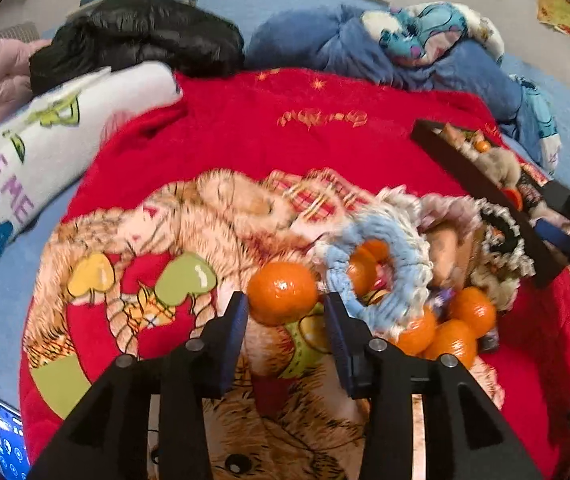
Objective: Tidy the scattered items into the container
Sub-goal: 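Grasp a mandarin orange with the left tool while the right tool moves to the lace items, then grasp the white twisted lace strip with the right tool while the left tool holds the orange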
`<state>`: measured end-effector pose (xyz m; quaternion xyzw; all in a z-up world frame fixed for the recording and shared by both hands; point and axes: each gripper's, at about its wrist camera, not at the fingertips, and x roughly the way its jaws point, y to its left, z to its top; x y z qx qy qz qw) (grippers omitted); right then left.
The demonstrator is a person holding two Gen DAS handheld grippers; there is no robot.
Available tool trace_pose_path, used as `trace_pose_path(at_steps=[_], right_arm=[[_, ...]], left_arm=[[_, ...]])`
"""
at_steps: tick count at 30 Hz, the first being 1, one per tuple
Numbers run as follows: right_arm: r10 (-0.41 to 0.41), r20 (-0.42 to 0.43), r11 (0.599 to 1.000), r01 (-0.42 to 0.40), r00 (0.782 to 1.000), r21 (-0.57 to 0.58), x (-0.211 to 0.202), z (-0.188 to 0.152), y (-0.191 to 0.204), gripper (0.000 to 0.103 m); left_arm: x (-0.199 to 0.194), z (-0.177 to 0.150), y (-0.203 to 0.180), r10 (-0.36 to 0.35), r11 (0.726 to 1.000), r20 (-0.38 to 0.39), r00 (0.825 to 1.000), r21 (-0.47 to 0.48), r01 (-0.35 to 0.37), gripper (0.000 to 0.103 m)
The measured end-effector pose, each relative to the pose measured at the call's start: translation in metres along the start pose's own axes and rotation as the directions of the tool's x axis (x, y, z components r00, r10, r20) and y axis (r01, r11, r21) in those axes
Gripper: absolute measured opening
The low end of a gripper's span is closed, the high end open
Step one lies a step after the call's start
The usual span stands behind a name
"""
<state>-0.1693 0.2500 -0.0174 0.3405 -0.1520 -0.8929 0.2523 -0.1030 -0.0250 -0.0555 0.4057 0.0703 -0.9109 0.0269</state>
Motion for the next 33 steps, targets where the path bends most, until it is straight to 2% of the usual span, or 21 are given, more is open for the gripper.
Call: trace_pose_path(at_steps=[3,7,10,13,18,24,28,31,33], right_arm=[[0.004,-0.001,1.0,-0.004,1.0,0.005,0.0,0.0,0.0,0.103],[-0.004,-0.013,1.0,0.004,1.0,-0.004,0.003,-0.002,0.0,0.102],[-0.009,-0.028,1.0,0.009,1.0,-0.004,0.006,-0.002,-0.001,0.094],[-0.006,-0.038,1.0,0.006,0.999,-0.006,0.009,-0.004,0.0,0.092],[0.021,-0.04,1.0,-0.021,0.999,0.01,0.011,-0.004,0.002,0.091],[0.01,-0.034,1.0,-0.01,0.999,0.014,0.012,-0.002,0.004,0.09],[0.029,-0.013,0.999,-0.029,0.999,0.023,0.004,0.0,0.001,0.089],[0.056,-0.004,0.998,-0.056,0.998,0.03,0.001,0.002,0.0,0.088],[0.079,-0.005,0.996,-0.079,0.997,0.041,0.001,0.002,-0.001,0.086]], left_arm=[[0.004,0.002,0.005,-0.02,0.999,0.003,1.0,-0.03,0.02,0.04],[0.004,0.005,0.003,-0.021,1.0,0.019,1.0,-0.023,0.022,0.04],[0.005,0.004,0.004,-0.028,0.999,0.024,0.999,-0.033,0.029,0.038],[0.004,0.005,0.006,-0.038,0.998,0.032,0.999,-0.049,0.04,0.037],[-0.003,0.003,0.006,-0.039,0.998,0.055,0.998,-0.044,0.042,0.037],[-0.013,0.004,0.007,-0.029,0.998,0.083,0.996,-0.047,0.033,0.037],[-0.028,0.005,0.013,-0.016,0.998,0.134,0.991,-0.063,0.024,0.037],[-0.041,0.007,0.01,0.035,0.998,0.191,0.981,-0.05,-0.026,0.037],[-0.047,0.009,0.007,0.039,0.999,0.221,0.975,-0.043,-0.03,0.037]])
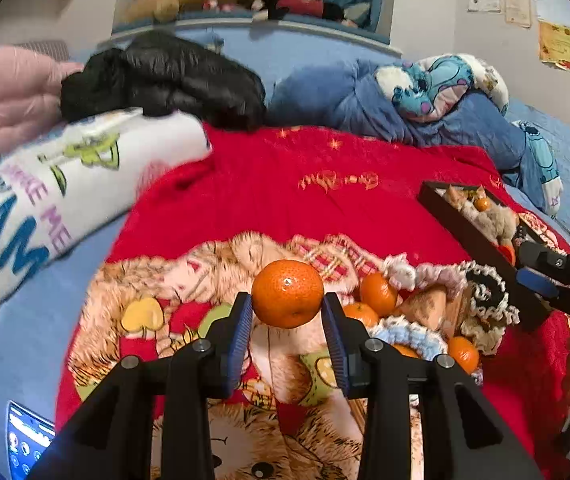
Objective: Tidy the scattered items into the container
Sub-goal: 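Grasp the white twisted lace strip with the right tool while the left tool holds the orange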
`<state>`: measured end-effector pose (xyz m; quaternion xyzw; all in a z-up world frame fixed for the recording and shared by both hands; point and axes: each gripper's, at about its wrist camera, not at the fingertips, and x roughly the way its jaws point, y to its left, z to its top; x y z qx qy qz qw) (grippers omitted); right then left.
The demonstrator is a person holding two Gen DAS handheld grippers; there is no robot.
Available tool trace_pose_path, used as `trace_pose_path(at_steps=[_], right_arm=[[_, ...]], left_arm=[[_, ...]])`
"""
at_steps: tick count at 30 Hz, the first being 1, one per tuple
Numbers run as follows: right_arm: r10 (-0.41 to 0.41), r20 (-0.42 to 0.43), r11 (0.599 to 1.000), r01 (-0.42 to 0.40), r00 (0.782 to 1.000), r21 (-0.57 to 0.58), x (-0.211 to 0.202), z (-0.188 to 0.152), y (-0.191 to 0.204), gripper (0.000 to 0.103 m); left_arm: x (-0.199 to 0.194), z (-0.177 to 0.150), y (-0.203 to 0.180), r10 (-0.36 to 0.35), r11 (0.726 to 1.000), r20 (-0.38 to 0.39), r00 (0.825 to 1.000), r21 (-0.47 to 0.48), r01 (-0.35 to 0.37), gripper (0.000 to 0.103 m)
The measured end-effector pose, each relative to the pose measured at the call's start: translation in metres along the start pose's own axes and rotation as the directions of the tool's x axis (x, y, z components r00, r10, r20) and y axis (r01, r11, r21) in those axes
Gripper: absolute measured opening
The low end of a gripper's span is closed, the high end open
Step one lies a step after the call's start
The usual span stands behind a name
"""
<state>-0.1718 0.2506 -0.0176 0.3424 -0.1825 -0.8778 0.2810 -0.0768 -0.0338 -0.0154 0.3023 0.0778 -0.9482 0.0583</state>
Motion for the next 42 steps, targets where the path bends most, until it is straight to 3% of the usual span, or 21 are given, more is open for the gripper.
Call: trace_pose_path(at_steps=[7,12,15,17,27,35,42], right_arm=[[0.009,-0.042,1.0,-0.008,0.999,0.016,0.004,-0.003,-0.001,0.065],[-0.032,-0.094,0.998,0.027,0.995,-0.049,0.012,-0.01,0.006,0.051],[-0.101,-0.127,0.993,0.092,0.987,-0.075,0.024,-0.015,0.006,0.035],[-0.1,-0.128,0.993,0.091,0.987,-0.075,0.028,-0.016,0.006,0.019],[-0.075,-0.016,0.994,0.074,0.997,-0.079,0.005,-0.009,0.018,0.013],[-0.05,-0.061,0.995,0.044,0.997,-0.086,0.012,-0.012,0.016,0.015],[-0.09,-0.109,0.986,0.073,0.99,-0.151,0.03,-0.018,0.026,0.023]], left_arm=[[-0.002,0.004,-0.008,-0.024,1.0,0.001,1.0,0.004,0.024,0.037],[-0.004,0.001,-0.011,-0.032,0.999,-0.004,0.999,0.003,0.032,0.037],[-0.005,0.0,-0.011,-0.04,0.999,-0.001,0.999,-0.003,0.04,0.037],[-0.005,0.0,-0.011,-0.04,0.999,-0.001,0.999,-0.002,0.04,0.037],[-0.009,0.001,-0.011,-0.048,0.999,0.007,0.999,-0.001,0.048,0.037],[-0.01,0.002,-0.012,-0.053,0.999,0.004,0.999,-0.009,0.053,0.037],[-0.009,0.001,-0.014,-0.057,0.998,-0.005,0.998,0.001,0.057,0.037]])
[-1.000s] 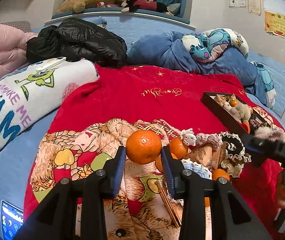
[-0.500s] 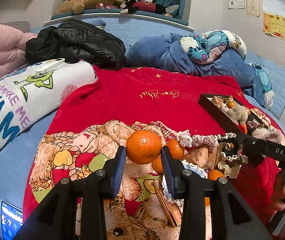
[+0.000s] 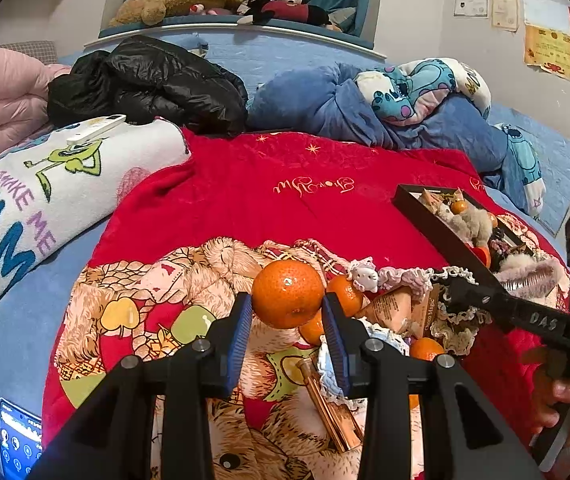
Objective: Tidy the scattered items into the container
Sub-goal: 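Grasp the white twisted lace strip with the right tool while the left tool holds the orange, then carry the orange in the left tool and lace strip in the right tool to the box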
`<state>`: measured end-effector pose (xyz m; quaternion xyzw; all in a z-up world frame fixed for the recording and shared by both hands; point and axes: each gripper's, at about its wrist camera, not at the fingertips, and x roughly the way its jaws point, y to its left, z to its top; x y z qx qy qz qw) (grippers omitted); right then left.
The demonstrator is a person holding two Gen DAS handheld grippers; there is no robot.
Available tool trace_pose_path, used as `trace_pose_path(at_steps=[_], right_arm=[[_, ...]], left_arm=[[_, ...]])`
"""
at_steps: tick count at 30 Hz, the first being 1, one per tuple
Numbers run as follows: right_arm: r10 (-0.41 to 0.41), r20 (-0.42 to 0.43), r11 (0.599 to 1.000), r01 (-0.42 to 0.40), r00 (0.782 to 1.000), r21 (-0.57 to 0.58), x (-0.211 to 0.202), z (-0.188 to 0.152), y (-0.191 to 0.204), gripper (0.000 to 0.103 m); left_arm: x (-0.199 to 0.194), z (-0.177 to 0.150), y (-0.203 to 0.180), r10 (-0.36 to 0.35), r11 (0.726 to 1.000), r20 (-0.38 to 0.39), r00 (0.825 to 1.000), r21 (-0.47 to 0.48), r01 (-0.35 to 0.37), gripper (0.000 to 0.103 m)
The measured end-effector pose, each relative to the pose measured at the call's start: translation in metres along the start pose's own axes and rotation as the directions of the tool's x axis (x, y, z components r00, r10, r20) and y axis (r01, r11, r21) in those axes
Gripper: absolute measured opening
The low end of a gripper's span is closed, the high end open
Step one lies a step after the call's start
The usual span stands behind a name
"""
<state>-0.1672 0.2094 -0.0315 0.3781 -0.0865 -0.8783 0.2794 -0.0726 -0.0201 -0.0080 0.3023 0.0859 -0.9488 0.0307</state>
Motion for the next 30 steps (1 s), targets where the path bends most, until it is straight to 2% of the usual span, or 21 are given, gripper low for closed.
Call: trace_pose_path(at_steps=[2,4,12,19,30], right_arm=[[-0.029,0.003,1.0,0.029,1.0,-0.002,0.004,0.0,0.003,0.022],[-0.044,0.013,0.999,0.044,0.999,-0.001,0.003,0.001,0.004,0.012],[-0.025,0.083,0.999,0.027,0.996,-0.017,-0.016,0.002,0.016,0.012],[0.037,0.151,0.996,-0.048,0.988,0.071,-0.036,0.007,-0.001,0.012],[0.082,0.234,0.988,-0.11,0.969,0.109,-0.067,0.01,-0.017,0.012]], left_arm=[[0.0,0.0,0.0,0.0,1.0,0.001,1.0,0.002,0.0,0.037],[-0.001,0.001,0.0,-0.002,1.0,0.005,1.0,-0.001,0.002,0.037],[-0.007,0.003,0.002,-0.032,0.999,0.022,0.999,-0.021,0.032,0.037],[-0.011,0.004,0.0,-0.051,0.998,0.03,0.998,-0.022,0.052,0.037],[-0.022,0.006,-0.028,-0.09,0.996,0.055,0.994,0.013,0.09,0.037]])
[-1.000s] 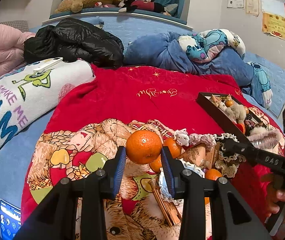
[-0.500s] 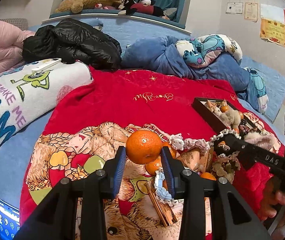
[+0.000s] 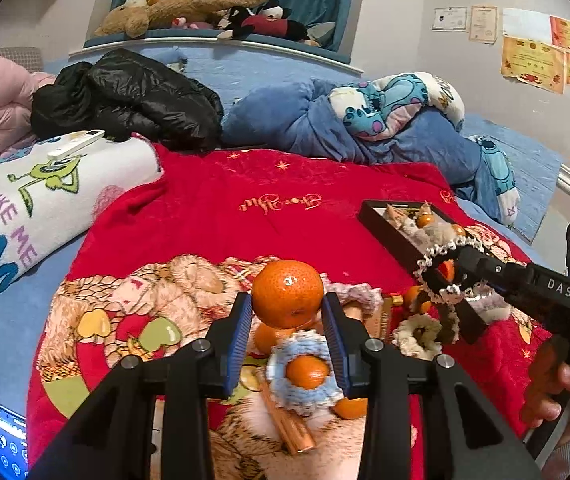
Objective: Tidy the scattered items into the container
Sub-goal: 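Carry the orange in the left tool and lace strip in the right tool to the box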
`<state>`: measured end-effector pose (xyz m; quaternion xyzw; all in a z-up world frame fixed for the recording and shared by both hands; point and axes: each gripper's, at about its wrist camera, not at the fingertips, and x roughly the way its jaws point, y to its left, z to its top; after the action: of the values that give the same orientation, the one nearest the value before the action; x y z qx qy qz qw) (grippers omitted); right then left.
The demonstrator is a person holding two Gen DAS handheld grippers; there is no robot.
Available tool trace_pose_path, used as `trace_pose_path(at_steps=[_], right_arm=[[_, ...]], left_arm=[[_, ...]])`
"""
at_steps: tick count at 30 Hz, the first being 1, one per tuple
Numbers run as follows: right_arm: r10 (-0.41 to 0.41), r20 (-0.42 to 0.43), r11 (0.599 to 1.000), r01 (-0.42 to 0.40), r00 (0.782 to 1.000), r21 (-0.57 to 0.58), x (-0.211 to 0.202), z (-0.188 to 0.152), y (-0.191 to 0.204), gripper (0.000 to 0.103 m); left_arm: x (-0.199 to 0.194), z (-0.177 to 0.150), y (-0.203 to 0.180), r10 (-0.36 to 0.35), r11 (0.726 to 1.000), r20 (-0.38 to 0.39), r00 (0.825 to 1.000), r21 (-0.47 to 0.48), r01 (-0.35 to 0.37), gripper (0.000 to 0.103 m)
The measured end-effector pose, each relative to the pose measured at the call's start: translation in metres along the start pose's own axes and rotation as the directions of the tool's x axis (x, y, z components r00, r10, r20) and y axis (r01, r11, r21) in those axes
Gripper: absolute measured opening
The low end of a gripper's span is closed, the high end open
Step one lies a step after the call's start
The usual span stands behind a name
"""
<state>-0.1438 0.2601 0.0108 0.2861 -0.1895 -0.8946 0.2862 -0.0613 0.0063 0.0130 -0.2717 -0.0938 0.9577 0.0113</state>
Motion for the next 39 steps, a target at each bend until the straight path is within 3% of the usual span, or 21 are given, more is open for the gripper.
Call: trace_pose_path(at_steps=[17,29,39], right_arm=[[-0.08,0.09,0.996,0.077,0.993,0.036,-0.062,0.015,-0.048,0.013],[-0.143,0.178,0.987,0.126,0.974,0.104,-0.126,0.024,-0.098,0.013],[-0.181,0.206,0.978,0.154,0.962,0.141,-0.151,0.026,-0.121,0.013]], left_arm=[[0.001,-0.002,-0.088,-0.136,0.988,-0.011,0.991,0.076,0.137,0.037],[0.007,-0.007,-0.165,-0.26,0.958,-0.035,0.965,0.116,0.262,0.037],[0.016,-0.015,-0.199,-0.308,0.937,-0.074,0.948,0.149,0.316,0.037]])
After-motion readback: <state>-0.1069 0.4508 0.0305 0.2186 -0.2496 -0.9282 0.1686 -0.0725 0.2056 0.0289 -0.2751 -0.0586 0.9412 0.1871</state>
